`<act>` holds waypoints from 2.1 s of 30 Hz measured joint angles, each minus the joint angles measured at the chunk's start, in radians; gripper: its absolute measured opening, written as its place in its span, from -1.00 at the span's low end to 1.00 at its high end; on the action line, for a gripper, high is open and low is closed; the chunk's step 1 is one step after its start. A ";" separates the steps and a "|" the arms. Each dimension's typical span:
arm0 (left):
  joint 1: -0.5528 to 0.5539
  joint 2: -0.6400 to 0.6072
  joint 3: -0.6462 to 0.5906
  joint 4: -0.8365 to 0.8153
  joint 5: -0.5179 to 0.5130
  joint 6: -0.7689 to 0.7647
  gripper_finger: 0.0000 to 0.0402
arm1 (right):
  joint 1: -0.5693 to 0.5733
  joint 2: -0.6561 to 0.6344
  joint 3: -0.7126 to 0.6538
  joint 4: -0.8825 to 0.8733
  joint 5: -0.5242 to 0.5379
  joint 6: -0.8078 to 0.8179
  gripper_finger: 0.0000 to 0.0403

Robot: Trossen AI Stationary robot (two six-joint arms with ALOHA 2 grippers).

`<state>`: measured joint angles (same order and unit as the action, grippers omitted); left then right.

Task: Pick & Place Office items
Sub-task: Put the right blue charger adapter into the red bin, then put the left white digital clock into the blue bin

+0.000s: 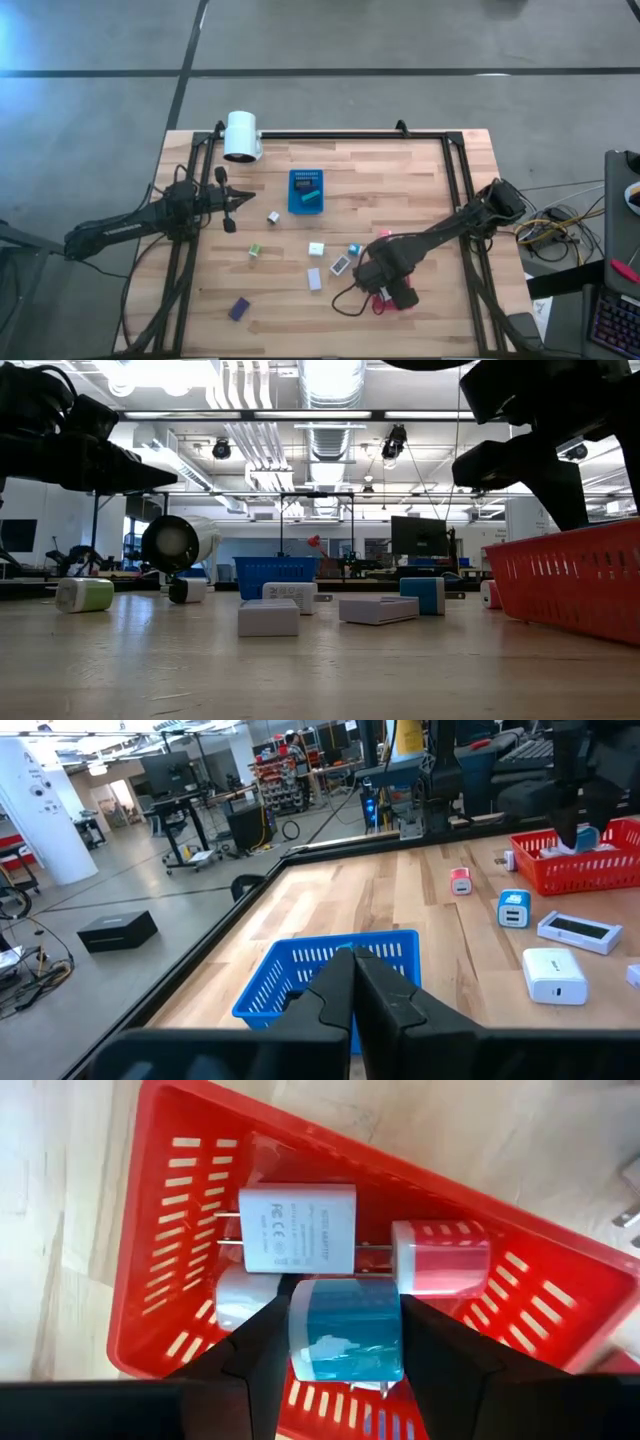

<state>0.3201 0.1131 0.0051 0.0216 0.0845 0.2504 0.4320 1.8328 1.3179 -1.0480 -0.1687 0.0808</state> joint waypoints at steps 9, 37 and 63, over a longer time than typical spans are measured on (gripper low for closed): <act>0.000 0.000 0.000 0.000 0.000 0.000 -0.95 | 0.000 -0.001 -0.009 0.019 0.000 -0.005 -0.11; 0.000 0.000 0.000 0.001 -0.001 0.001 -0.94 | -0.096 -0.624 -0.095 0.503 0.203 -0.271 -0.29; 0.000 0.000 0.000 0.005 0.000 0.008 -0.96 | -0.645 -1.667 -1.039 1.197 0.069 -0.137 -0.96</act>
<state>0.3202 0.1131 0.0051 0.0269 0.0841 0.2580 -0.2131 0.1662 0.2788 0.1495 -0.0992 -0.0561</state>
